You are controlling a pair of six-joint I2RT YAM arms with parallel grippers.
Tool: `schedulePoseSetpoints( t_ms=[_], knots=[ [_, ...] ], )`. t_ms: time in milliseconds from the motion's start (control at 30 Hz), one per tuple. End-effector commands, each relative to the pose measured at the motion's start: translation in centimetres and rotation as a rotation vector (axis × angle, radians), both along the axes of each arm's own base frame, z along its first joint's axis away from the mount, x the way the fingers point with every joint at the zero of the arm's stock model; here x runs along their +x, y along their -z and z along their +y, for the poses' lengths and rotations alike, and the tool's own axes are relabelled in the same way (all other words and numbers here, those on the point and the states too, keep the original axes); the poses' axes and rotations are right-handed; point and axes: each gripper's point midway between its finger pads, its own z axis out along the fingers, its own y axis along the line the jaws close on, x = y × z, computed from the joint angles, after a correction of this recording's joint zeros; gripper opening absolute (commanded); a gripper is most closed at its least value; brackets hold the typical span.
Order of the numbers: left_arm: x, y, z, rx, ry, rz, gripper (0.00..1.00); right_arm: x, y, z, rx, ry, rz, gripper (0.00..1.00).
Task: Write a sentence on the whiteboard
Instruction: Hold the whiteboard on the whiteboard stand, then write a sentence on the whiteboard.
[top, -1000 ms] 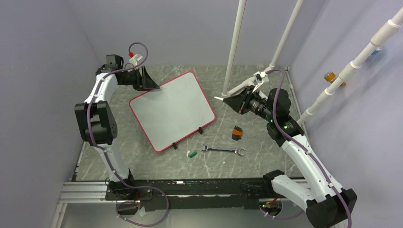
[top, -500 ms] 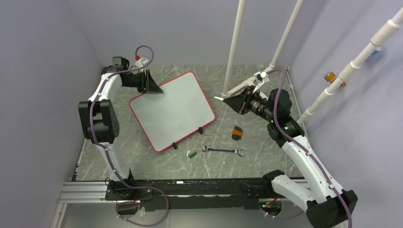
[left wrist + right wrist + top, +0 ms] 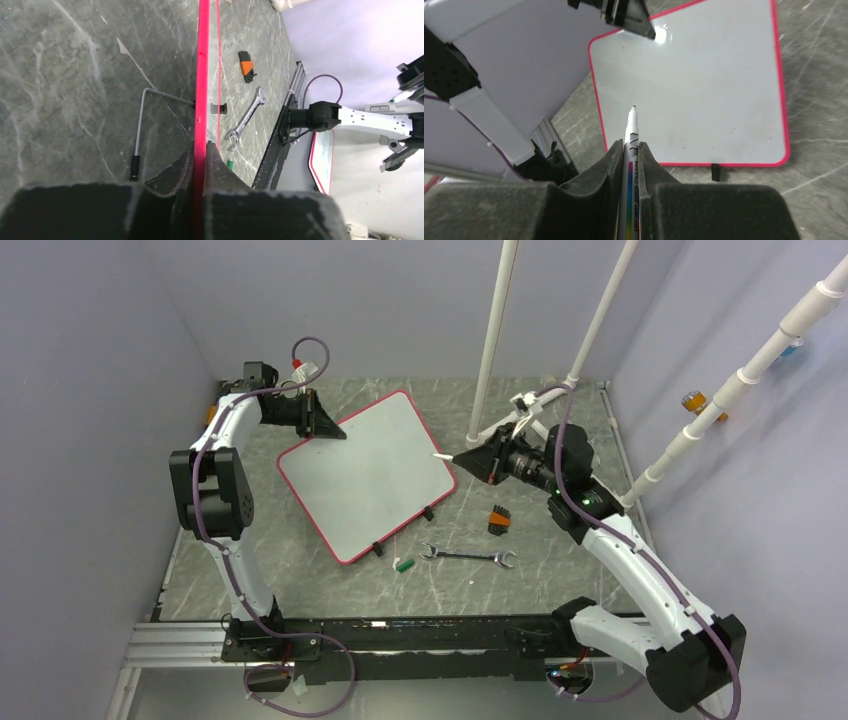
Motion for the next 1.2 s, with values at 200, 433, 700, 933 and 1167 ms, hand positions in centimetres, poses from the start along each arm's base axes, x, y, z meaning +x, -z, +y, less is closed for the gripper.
schedulePoseSetpoints(
  t_ms=[200, 433, 700, 933, 1167],
  knots=[
    [-0.4, -2.3, -0.9, 0.044, 0.056, -0.150, 0.00, -0.5, -2.3, 5.0, -0.043, -0.131, -0.155, 0.00],
    [-0.5, -2.3, -0.8, 0.147, 0.053, -0.268, 0.00, -0.9, -1.2, 6.6, -0.089, -0.170, -0.180, 0.00],
    [-1.2, -2.1, -1.9, 0.267, 0.063, -0.354, 0.00, -1.5, -0.2, 7.6, -0.122, -0.210, -0.206, 0.00],
    [-1.9, -2.0, -2.5, 0.355, 0.083, -0.403, 0.00, -2.2, 0.3, 9.1, -0.135, -0.257, -0.250, 0.00],
    [-1.8, -2.0, -2.3, 0.412, 0.065, -0.379, 0.00, -2.9, 1.1, 10.8, -0.155, -0.288, -0.287, 0.00]
  ],
)
